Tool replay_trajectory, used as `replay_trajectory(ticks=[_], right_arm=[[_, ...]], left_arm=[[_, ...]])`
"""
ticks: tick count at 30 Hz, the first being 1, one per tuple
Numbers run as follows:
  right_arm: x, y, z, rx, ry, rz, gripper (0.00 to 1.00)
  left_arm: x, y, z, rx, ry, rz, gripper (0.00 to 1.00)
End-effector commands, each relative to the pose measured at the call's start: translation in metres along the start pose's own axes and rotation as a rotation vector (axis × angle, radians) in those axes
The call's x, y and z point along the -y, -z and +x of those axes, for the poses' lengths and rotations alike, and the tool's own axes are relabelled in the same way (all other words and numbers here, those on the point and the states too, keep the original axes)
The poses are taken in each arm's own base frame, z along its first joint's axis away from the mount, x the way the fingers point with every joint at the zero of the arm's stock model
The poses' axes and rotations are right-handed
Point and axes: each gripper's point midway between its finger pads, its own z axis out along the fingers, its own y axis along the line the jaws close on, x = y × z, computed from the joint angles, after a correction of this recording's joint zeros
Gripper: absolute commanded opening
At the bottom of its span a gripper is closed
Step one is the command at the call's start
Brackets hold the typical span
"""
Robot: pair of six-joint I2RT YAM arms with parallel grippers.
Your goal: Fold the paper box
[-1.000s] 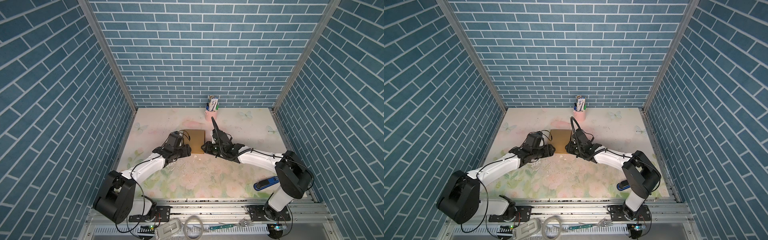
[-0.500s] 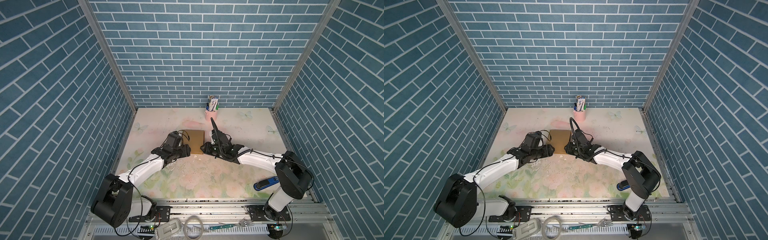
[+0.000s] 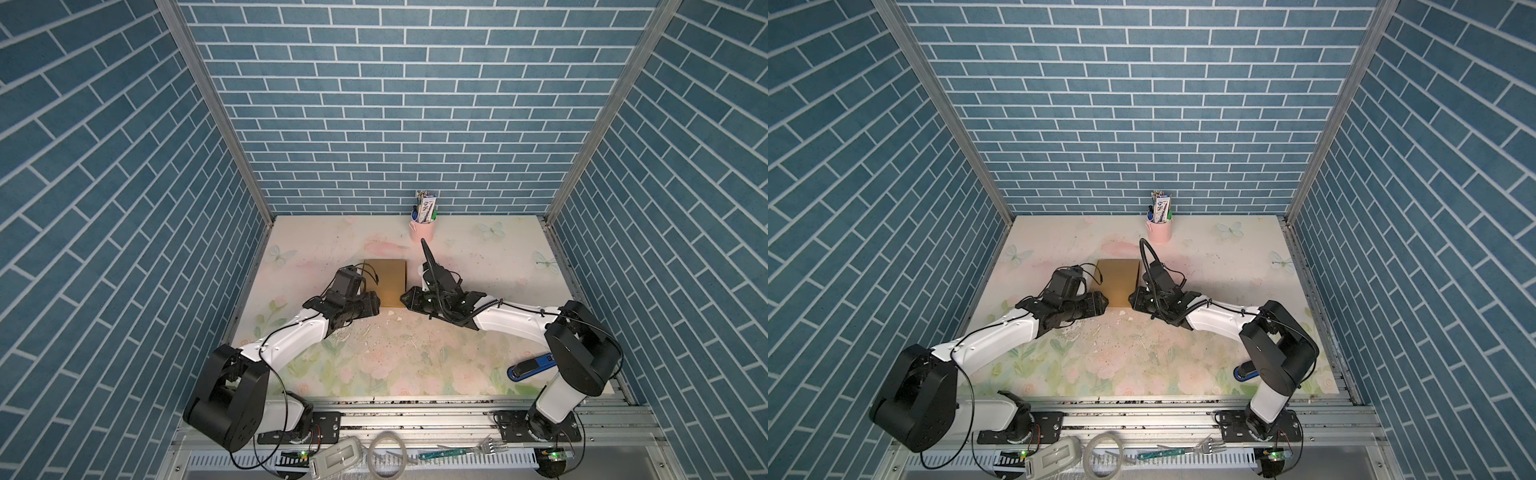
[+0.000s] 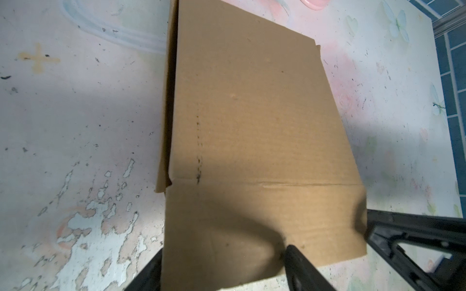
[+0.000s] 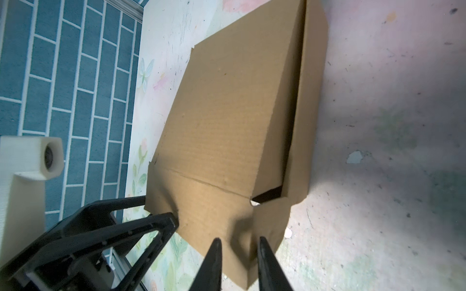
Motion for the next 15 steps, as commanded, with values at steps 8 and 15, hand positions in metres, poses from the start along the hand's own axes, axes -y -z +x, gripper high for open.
replay_trajectory(ticks=[8, 15], right_arm=[[-0.012, -0.002, 0.005, -0.014, -0.033, -0.047, 0.25], [-0.024, 0.003, 0.006, -0.010, -0.049, -0.079, 0.25]], left_arm=[[-0.007, -0.009, 0.010, -0.027, -0.006, -0.011, 0.72], [-0.005, -0.007, 0.009, -0.024, -0.008, -0.001, 0.72]])
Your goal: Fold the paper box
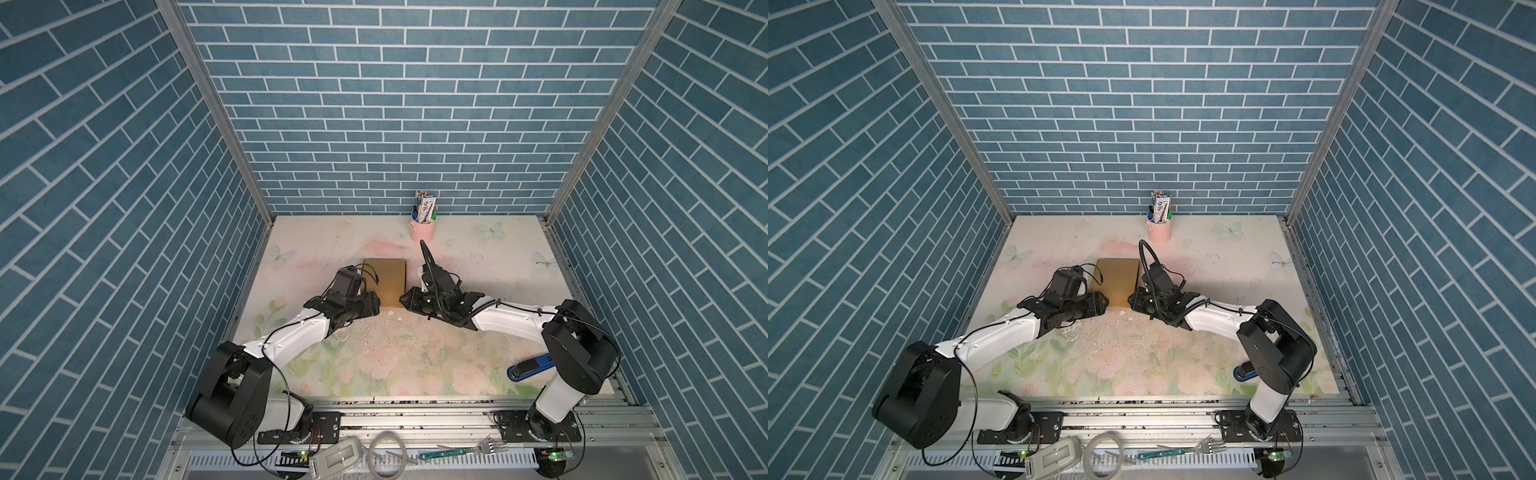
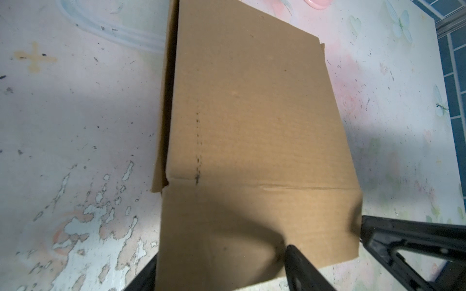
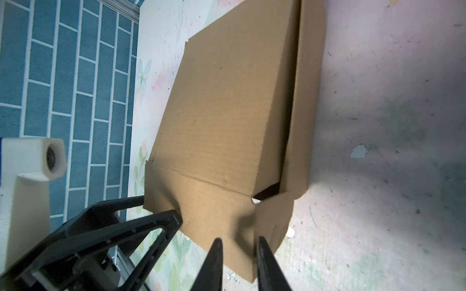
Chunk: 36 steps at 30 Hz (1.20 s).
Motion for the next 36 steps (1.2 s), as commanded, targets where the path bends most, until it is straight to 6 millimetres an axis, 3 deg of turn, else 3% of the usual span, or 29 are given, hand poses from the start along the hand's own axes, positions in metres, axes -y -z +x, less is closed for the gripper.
replay_trajectory(ticks=[1, 13, 24, 36], right_arm=[[-0.024, 0.005, 0.004, -0.004, -0.020, -0.077, 0.25], [-0.029, 0.003, 0.008, -0.007, -0.017, -0.085, 0.25], [-0.014, 0.001, 0.012, -0.009, -0.013, -0.038, 0.25], [0.003, -0.007, 0.015, -0.018, 0.006, 0.020, 0.30]], left_arm=[[-0.003, -0.003, 0.008, -0.023, -0.007, 0.001, 0.72], [0.000, 0.011, 0.002, 0.004, -0.010, 0.009, 0.72], [-0.007, 0.017, -0.001, 0.009, -0.012, -0.008, 0.75], [-0.030, 0.027, -0.013, 0.039, 0.042, -0.041, 0.77]])
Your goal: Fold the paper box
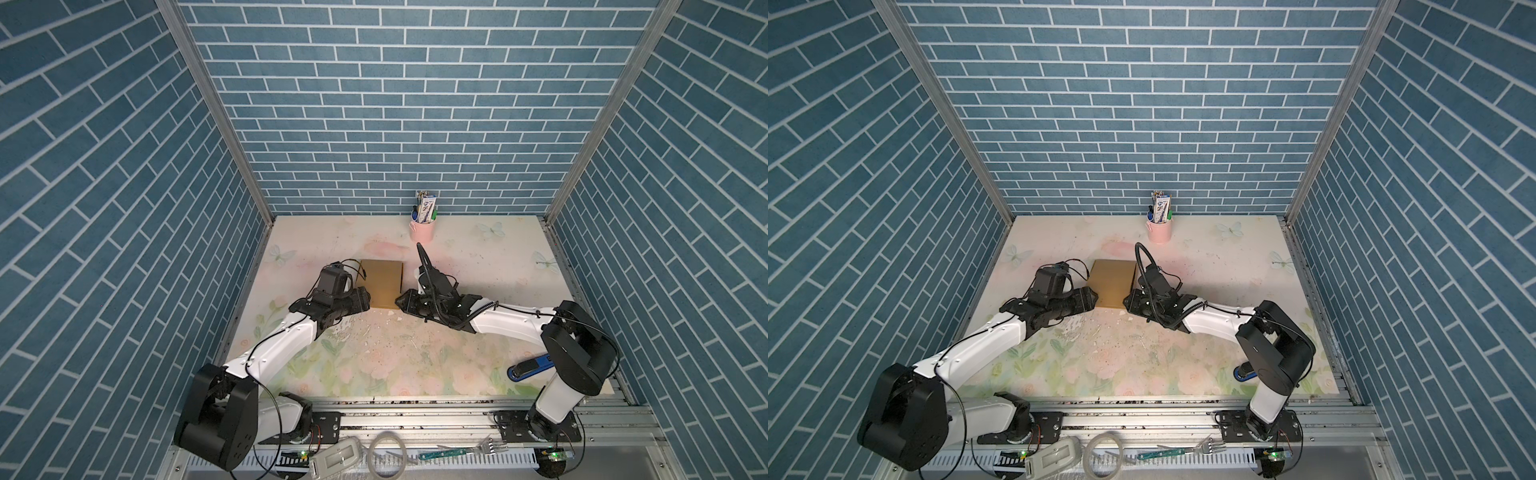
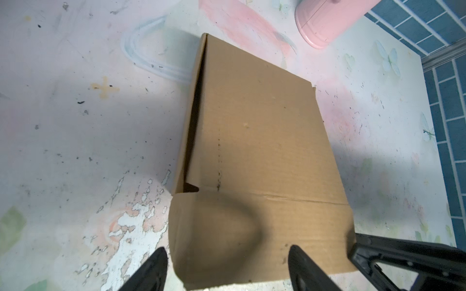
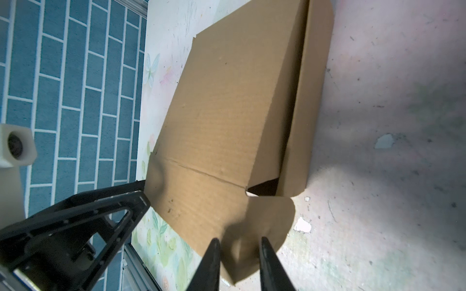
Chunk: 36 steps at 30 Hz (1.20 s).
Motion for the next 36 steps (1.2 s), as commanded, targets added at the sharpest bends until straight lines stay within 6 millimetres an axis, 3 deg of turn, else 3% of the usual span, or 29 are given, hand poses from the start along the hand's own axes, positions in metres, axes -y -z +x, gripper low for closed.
replay_trajectory(ticks=[1, 14, 19, 29, 31, 36], right_arm=[[0.013, -0.005, 0.007, -0.012, 0.004, 0.041, 0.30], [0.031, -0.015, 0.002, -0.019, -0.019, 0.059, 0.30], [0.040, -0.017, -0.001, -0.018, -0.028, 0.069, 0.30], [0.035, -0.006, -0.020, 0.030, -0.007, 0.055, 0.30], [0.034, -0.002, -0.024, 0.040, -0.001, 0.052, 0.30], [0.027, 0.009, -0.033, 0.076, 0.007, 0.015, 0.31]], left_arm=[[-0.011, -0.003, 0.009, -0.029, -0.003, -0.028, 0.77], [-0.030, -0.030, 0.017, -0.060, 0.041, -0.058, 0.77], [-0.028, -0.030, 0.016, -0.057, 0.039, -0.047, 0.76], [-0.019, -0.006, -0.009, 0.039, 0.035, -0.040, 0.77], [-0.016, -0.001, -0.023, 0.077, 0.039, -0.038, 0.77], [-0.023, -0.008, -0.032, 0.080, 0.065, -0.053, 0.77]])
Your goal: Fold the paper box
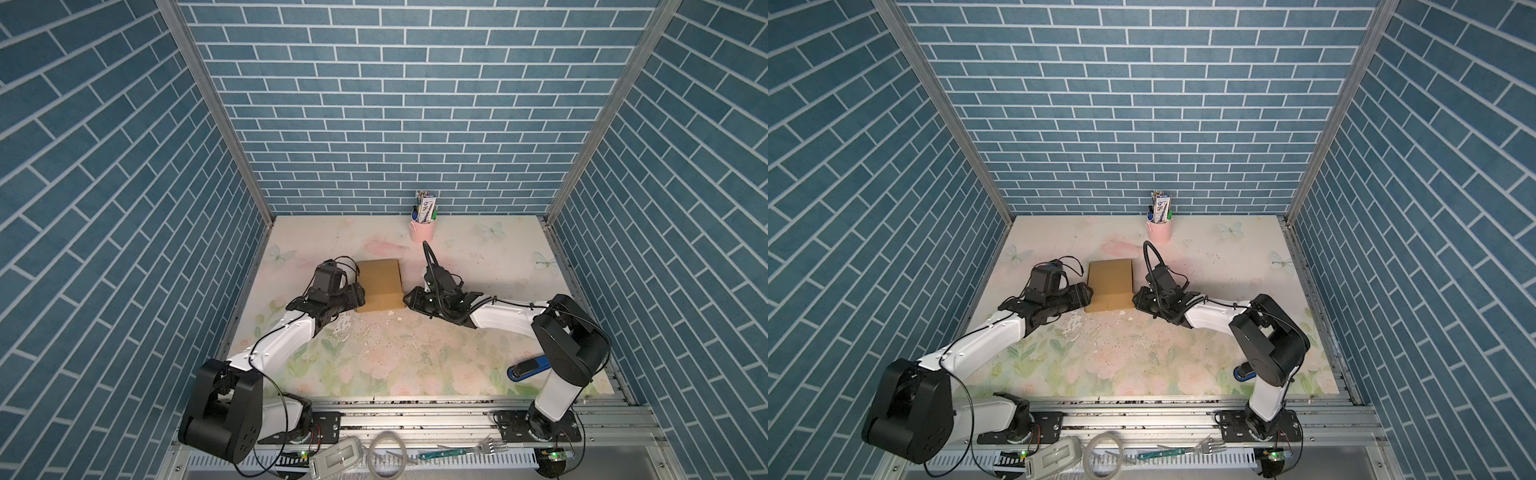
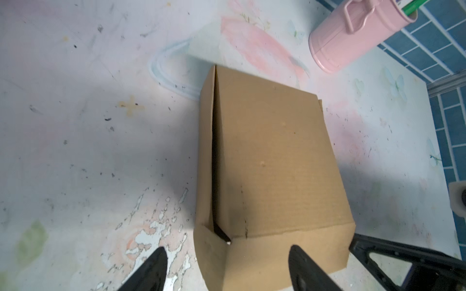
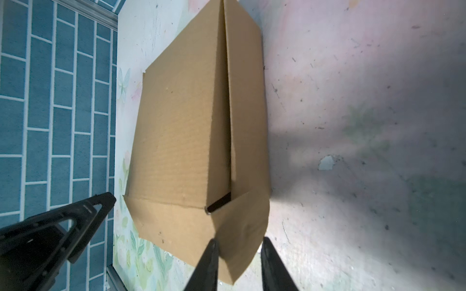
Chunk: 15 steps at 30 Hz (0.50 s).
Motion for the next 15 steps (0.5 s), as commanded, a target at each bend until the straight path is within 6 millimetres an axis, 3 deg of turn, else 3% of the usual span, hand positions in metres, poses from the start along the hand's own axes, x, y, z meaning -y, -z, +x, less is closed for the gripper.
replay_trajectory(ticks=[1, 8, 15], right_arm=[[-0.013, 0.017, -0.013, 0.052, 0.040, -0.052, 0.31], [-0.016, 0.033, -0.031, 0.084, 0.070, -0.067, 0.36], [-0.014, 0.020, -0.035, 0.025, 0.103, -0.067, 0.43]], left_arm=[[-0.006, -0.006, -0.011, 0.014, 0.021, -0.025, 0.77], [-0.007, -0.020, -0.010, -0.017, 0.072, 0.012, 0.76], [0.001, -0.021, -0.003, -0.038, 0.111, 0.076, 0.76]])
